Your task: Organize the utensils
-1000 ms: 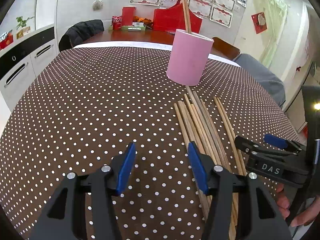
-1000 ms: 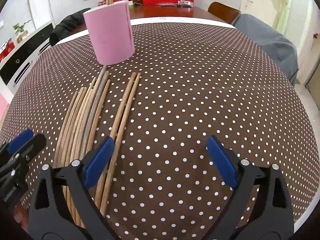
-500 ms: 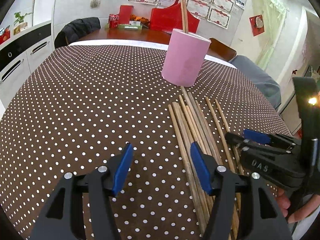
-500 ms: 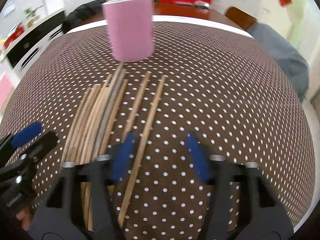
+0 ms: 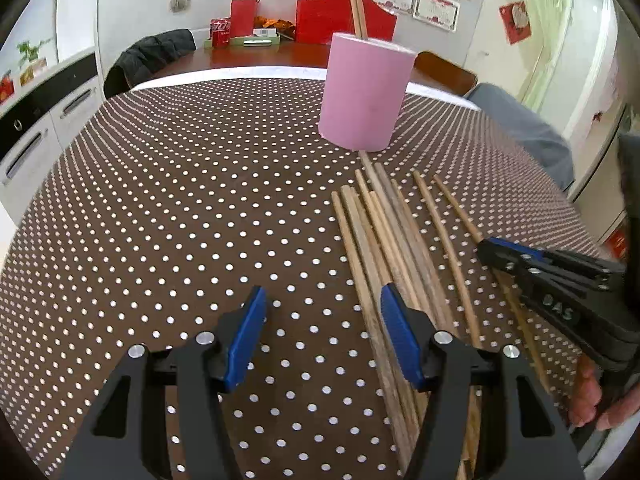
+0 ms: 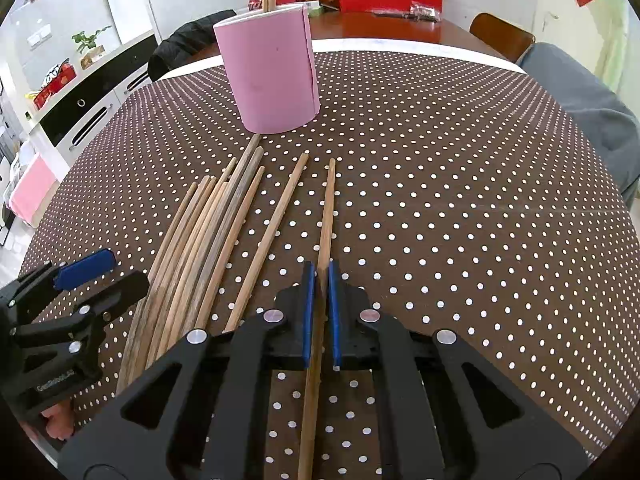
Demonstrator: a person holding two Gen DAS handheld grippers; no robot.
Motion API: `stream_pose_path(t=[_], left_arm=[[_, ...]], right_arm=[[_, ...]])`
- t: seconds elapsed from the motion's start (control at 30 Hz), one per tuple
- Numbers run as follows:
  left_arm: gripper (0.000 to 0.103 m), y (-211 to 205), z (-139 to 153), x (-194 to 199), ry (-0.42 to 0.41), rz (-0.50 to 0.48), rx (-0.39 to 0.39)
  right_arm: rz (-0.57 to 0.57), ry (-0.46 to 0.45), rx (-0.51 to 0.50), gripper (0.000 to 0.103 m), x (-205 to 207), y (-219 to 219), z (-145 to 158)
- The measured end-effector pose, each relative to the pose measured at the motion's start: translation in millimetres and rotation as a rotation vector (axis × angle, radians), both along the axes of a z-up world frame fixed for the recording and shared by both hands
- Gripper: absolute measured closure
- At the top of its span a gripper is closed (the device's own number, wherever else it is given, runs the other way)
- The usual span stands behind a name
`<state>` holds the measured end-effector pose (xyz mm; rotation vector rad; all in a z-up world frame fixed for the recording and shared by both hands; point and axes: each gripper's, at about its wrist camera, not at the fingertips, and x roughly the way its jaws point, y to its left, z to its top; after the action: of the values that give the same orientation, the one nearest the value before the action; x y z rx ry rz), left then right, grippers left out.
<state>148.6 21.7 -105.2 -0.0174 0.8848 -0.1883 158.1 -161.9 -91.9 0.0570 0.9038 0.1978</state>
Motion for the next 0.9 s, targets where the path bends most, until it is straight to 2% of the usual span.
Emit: stream_pose_path(t=[0.13,0.3,0.4,0.43,0.5,0.57,0.67,0.8,0.9], left_arm=[[0.043,-6,-1,1,-0.004,0.014,0.062],[0.035,-11,-2,8,0.018,0.052,0.144],[0.035,-14,-3,12,0.031,0.057,0.156],[0.037,-15,-2,12,0.033,0.055,0.156],[0.094,-16,1,14,0.023,0.020,0.123],[0.097,-17,1,16,0.025,0.016,0.143],[0.097,-11,2,21,0.036,0.005,0.100],[0.097,-6,15,24,-0.028,0.018,0.053],[0.097,-6,26,24,-0.075,0.022,0.023]], right_arm=[[0.003,-0.009,0.015,0.095,-8,-3,-1],[0.008,-0.005,0.040,0.095,-7,-5,-2],[0.009,-0.004,0.047,0.095,-7,-7,-1],[0.009,-0.004,0.046,0.095,-7,-7,-1],[-0.005,-0.003,0.052,0.097,-8,-8,0],[-0.026,-0.001,0.069,0.097,-9,-9,0],[-0.046,-0.002,0.071,0.097,-10,-13,2],[-0.066,-0.004,0.113,0.097,-9,-21,8],[-0.071,-0.049,0.112,0.097,-13,-23,21]])
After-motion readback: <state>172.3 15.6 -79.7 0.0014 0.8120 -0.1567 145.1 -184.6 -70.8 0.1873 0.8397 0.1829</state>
